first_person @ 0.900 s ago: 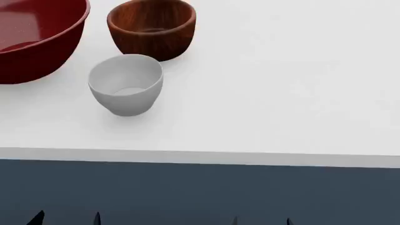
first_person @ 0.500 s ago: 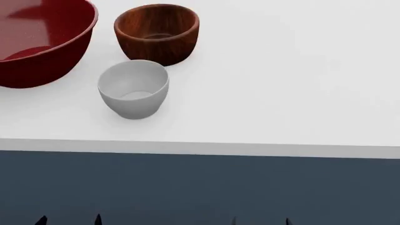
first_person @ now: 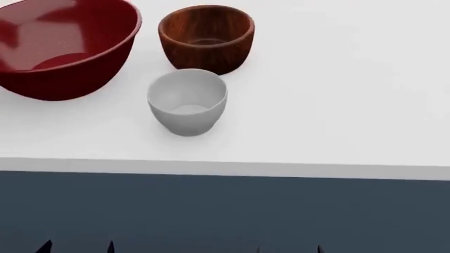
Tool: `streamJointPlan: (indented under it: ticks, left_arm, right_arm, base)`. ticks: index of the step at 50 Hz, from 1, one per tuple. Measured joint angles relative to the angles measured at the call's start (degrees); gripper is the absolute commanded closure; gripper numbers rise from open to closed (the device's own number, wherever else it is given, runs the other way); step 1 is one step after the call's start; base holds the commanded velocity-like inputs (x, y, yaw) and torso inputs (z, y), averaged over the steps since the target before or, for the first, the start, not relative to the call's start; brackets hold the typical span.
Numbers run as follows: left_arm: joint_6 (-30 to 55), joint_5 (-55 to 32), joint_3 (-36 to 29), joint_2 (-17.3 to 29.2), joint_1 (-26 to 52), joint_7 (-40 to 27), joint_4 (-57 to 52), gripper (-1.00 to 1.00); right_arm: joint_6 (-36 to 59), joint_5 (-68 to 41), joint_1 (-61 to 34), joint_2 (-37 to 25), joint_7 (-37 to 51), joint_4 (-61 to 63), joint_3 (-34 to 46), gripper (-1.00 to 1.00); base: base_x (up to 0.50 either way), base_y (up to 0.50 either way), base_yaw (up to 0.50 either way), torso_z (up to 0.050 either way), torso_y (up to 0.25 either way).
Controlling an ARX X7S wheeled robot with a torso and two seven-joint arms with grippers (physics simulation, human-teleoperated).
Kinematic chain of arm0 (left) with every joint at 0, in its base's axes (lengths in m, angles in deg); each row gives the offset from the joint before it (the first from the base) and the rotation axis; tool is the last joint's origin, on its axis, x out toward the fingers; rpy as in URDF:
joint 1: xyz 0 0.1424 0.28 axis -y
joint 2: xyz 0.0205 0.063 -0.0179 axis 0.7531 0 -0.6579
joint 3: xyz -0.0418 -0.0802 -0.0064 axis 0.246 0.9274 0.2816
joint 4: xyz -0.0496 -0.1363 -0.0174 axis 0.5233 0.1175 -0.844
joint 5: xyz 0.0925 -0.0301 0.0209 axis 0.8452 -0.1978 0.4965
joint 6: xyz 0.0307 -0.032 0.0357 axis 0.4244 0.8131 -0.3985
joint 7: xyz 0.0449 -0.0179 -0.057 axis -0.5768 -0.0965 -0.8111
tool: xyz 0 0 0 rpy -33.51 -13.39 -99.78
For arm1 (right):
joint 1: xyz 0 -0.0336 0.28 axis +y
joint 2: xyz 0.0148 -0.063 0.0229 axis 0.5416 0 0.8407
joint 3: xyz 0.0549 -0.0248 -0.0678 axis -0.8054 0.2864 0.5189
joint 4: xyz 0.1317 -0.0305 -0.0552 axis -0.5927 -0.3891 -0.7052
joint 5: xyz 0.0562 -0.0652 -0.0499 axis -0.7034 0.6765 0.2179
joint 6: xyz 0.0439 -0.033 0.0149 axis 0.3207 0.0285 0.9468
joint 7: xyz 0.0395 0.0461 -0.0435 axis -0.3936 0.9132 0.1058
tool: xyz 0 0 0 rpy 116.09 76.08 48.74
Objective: Stack the bowls from largest to smallest.
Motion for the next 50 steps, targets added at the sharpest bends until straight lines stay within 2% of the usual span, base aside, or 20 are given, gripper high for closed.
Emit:
streamJointPlan:
  ticks: [24, 33, 50]
  left_arm:
    - [-0.3, -1.8, -1.6, 1.8, -0.4, -2.2, -0.2, -1.0]
    - [-0.6, -2.5, -2.2, 2.5, -0.5, -2.9, -0.3, -1.0]
    - [-1.4, -3.3, -3.8, 3.6, -0.5, -3.5, -0.5, -1.0]
  right_arm:
    - [0.4, -2.1, -0.1, -1.6, 1.9, 0.0, 1.9, -1.0]
    - [1.3, -3.8, -0.5, -1.9, 2.4, 0.1, 2.1, -1.0]
    - [1.7, -6.0, -0.9, -2.8, 3.6, 0.3, 2.6, -1.0]
  base:
    - [0.03, 0.49, 0.0, 0.0, 0.0]
    - [0.0, 0.01, 0.0, 0.006, 0.0]
    - [0.0, 0.0, 0.0, 0.05, 0.0]
